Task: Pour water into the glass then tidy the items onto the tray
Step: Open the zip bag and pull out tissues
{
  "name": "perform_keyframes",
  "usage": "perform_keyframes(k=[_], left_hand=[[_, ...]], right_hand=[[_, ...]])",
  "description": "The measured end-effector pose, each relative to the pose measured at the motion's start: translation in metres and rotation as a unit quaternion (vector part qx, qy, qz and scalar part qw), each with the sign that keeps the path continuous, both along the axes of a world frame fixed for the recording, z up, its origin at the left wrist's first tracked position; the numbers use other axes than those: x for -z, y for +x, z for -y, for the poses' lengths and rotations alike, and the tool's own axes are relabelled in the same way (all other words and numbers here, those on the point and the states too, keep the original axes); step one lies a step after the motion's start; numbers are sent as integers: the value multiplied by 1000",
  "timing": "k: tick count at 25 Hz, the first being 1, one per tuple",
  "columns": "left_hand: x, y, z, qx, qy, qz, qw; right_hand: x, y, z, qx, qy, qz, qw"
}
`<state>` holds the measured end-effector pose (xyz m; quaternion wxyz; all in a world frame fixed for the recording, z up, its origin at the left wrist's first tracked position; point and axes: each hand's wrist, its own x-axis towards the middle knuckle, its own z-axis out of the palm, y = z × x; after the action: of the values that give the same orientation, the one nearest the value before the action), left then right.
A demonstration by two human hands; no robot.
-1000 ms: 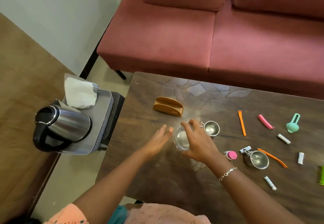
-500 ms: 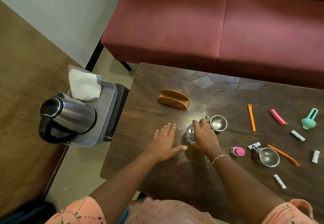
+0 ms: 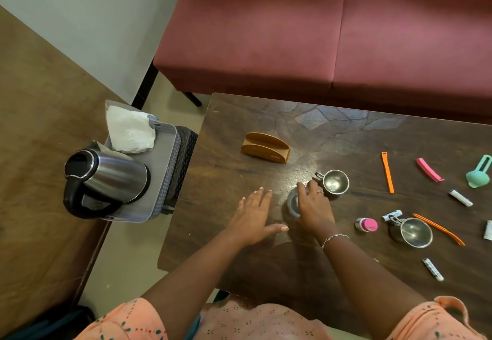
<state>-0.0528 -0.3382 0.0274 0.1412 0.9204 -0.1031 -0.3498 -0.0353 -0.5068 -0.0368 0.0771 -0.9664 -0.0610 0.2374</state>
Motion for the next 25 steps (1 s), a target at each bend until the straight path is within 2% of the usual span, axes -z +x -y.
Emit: perform_keyframes(k=[4, 10, 14, 25], left_hand=[[-3, -2, 2, 7, 1, 16, 1000], [-15, -4, -5, 47, 56, 68, 995], [-26, -3, -20, 53, 61, 88, 993], [-28, 29, -117, 44, 54, 88, 994]], right_hand=[[-4, -4, 1, 5, 8, 2, 1000], [-19, -8, -1, -5, 25, 68, 997], [-31, -9, -7, -22, 17, 65, 998], [-57, 18, -98, -19, 14, 67, 997]])
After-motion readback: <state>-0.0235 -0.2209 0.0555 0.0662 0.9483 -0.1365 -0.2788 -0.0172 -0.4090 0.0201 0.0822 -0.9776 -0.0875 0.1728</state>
